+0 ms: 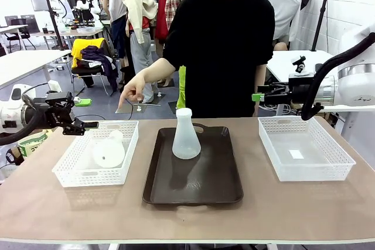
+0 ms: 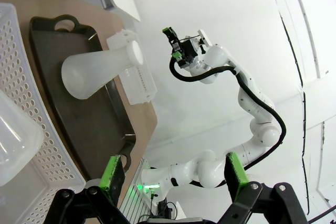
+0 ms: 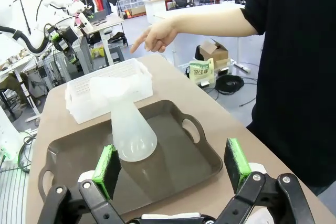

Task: Prepare the laboratory tools.
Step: Pick up the Big flask that the person points to.

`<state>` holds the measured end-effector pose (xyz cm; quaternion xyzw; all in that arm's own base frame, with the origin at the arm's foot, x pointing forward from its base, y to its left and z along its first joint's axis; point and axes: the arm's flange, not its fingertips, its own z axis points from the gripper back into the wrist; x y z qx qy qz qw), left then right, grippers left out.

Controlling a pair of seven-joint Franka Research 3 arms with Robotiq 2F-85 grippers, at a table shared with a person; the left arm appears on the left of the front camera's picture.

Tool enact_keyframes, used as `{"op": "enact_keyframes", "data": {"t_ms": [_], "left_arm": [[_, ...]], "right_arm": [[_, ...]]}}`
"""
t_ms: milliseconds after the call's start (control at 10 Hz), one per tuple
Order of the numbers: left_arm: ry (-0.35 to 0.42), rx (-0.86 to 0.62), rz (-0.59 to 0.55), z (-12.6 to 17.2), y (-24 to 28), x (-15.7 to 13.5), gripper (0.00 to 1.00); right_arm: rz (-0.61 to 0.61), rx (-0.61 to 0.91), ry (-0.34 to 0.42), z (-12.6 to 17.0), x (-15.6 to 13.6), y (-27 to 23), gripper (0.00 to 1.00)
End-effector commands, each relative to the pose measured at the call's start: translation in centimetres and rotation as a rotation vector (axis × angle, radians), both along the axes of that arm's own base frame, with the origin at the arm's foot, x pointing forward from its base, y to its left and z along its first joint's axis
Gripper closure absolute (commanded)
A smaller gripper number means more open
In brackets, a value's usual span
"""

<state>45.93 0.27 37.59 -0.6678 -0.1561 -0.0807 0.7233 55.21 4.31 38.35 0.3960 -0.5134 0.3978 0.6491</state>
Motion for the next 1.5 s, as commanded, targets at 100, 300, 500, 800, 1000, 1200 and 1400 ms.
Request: {"op": "enact_keyframes", "data": {"t_ms": [100, 300, 500, 800, 1000, 1200, 1400], "left_arm": [[-0.038, 0.061, 0.035, 2.3, 0.2, -0.3, 0.00], [-0.056, 0.126, 0.058, 5.7, 0.4, 0.1, 0.00], [-0.041, 0.286, 0.102, 9.3, 0.1, 1.1, 0.00], [0.046, 0.646, 0.174, 13.0, -2.0, 2.3, 0.00], [0.120, 0.864, 0.192, 14.1, -4.2, 3.4, 0.00], [0.191, 1.017, 0.252, 14.3, -6.4, 4.6, 0.00], [0.264, 1.157, 0.294, 12.7, -8.6, 6.5, 0.00]], "right_arm": [[-0.002, -0.017, 0.013, 0.1, 0.0, 0.0, 0.00], [-0.002, -0.017, 0.013, 0.1, 0.0, 0.0, 0.00], [-0.002, -0.017, 0.013, 0.1, 0.0, 0.0, 0.00], [-0.002, -0.017, 0.013, 0.1, 0.0, 0.0, 0.00], [-0.002, -0.017, 0.013, 0.1, 0.0, 0.0, 0.00], [-0.002, -0.017, 0.013, 0.1, 0.0, 0.0, 0.00], [-0.002, -0.017, 0.013, 0.1, 0.0, 0.0, 0.00]]}}
